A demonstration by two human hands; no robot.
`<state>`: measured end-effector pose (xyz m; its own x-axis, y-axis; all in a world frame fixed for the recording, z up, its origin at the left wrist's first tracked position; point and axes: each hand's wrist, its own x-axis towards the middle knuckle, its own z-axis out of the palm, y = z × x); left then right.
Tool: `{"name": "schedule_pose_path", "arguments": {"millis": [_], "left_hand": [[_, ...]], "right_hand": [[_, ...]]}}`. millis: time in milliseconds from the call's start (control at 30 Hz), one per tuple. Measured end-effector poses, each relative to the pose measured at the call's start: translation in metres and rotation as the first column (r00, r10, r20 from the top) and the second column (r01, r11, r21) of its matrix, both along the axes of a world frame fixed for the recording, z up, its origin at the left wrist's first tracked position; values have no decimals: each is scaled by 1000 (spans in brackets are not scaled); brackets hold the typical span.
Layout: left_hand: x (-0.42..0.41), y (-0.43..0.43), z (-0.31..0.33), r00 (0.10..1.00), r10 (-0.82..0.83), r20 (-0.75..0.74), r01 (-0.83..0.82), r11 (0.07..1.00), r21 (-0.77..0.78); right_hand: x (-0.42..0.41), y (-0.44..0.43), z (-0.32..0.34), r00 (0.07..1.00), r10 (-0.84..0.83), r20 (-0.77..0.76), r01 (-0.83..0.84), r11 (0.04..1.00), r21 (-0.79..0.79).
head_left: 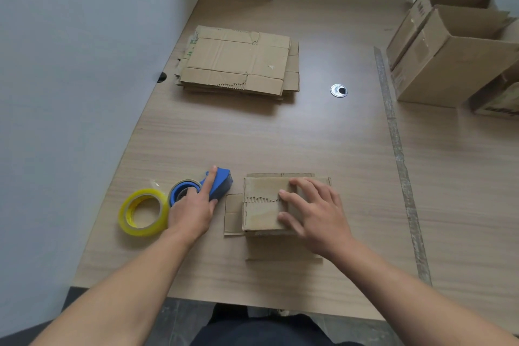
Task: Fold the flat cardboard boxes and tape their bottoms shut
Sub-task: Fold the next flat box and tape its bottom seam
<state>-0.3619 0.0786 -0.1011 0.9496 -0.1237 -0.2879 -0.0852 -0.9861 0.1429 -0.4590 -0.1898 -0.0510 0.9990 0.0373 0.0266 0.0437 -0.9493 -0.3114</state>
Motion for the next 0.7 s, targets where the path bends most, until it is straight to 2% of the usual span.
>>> {"name": "schedule_pose_path", "arguments": {"millis": [233, 400, 533, 600, 700], "left_hand": [[8, 12, 24, 999, 27, 37, -22, 990, -137], [2, 21, 74, 987, -104, 119, 132, 956, -261], [-9, 20, 104, 949, -219, 228, 261, 950, -173], [-13, 22, 113, 891, -288, 350, 356, 923, -146], [-16, 15, 124, 747, -482, 457, 581, 808, -97]], "right_hand": [[1, 1, 0, 1000, -10, 3, 9, 1000, 19], [2, -2, 1, 999, -49, -24, 51, 991, 124], [2, -3, 2, 996, -82, -32, 87, 970, 228], [4, -3, 2, 996, -82, -42, 90, 966, 242], [5, -4, 2, 995, -89, -55, 100, 962, 254]]}}
